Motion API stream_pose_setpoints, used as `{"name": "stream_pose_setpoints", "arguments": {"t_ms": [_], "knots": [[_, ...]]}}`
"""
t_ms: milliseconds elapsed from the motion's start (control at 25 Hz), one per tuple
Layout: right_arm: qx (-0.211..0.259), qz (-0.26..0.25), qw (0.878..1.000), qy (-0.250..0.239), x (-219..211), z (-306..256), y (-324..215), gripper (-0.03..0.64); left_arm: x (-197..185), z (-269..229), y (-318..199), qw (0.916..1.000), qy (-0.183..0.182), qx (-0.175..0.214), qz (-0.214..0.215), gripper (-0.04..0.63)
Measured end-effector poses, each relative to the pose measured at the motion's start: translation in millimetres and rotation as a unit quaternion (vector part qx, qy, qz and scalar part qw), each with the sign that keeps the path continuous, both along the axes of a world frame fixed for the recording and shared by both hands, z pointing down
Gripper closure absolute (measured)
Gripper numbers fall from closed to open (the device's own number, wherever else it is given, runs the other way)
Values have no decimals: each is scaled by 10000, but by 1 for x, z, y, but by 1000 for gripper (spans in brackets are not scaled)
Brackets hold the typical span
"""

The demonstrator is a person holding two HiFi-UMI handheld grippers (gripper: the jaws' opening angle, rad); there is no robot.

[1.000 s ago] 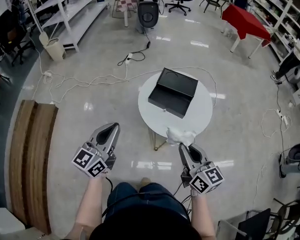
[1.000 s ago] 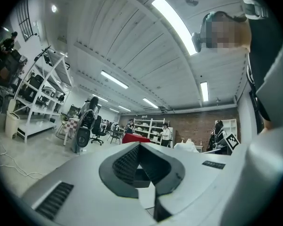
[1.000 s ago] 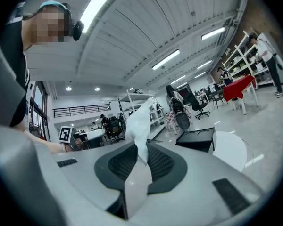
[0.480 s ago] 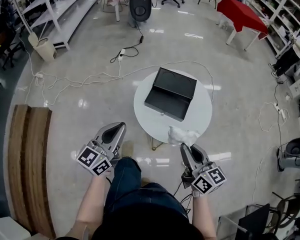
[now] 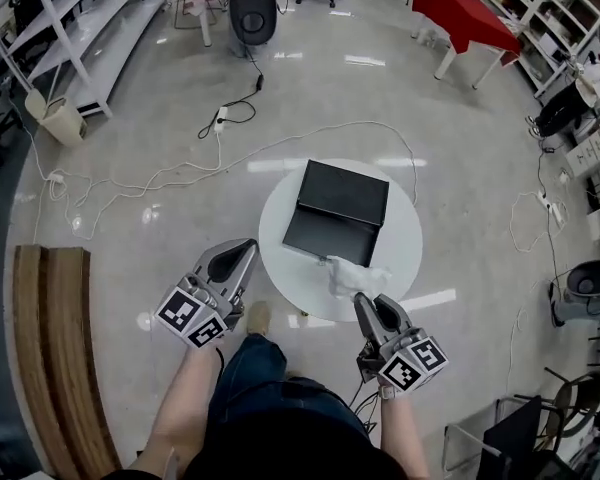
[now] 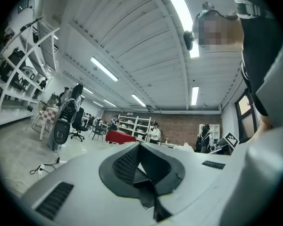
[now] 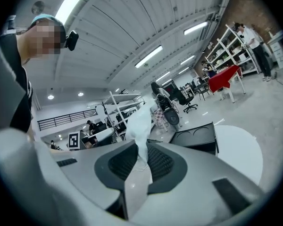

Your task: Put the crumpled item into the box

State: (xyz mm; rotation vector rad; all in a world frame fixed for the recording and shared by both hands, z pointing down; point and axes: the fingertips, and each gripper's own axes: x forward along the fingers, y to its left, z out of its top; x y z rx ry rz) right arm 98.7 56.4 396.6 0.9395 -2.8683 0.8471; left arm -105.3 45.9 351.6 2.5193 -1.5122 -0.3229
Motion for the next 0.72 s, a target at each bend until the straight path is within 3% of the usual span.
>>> {"name": "stream_pose_setpoints", "arguments": {"t_ms": [240,720], "knots": [[-318,179,9993,92,-28,20,-39,558,-9,20,-57,9991,4,-181,382,597],[-932,665,9929,311,-40,70,-92,558,-11,61,-133,9954,29,-461,834,598]]}}
